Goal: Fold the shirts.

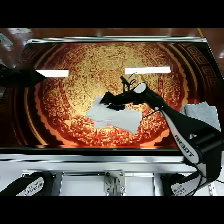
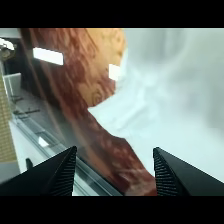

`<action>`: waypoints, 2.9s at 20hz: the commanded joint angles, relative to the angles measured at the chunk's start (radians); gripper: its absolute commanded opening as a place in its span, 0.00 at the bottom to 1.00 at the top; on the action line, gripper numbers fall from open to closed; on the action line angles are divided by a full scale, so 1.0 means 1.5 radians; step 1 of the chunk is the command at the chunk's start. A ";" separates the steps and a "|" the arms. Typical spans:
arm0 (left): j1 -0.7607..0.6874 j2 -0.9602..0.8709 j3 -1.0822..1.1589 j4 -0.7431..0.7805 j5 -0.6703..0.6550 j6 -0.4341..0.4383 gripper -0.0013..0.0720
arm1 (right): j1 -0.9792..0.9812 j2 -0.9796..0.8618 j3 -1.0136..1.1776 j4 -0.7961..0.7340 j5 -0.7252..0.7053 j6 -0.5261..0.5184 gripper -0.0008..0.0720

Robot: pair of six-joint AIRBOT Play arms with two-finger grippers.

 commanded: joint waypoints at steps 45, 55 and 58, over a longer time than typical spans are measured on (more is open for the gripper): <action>0.005 0.007 -0.048 -0.027 0.069 0.014 0.06 | -0.839 0.347 0.086 -0.523 0.599 0.036 0.11; 0.005 0.007 -0.048 -0.027 0.071 0.014 0.06 | -0.839 0.452 -0.237 -0.724 0.491 0.036 0.14; 0.005 0.007 -0.048 -0.027 0.071 0.014 0.06 | -0.839 0.459 -0.282 -0.772 0.433 0.041 0.74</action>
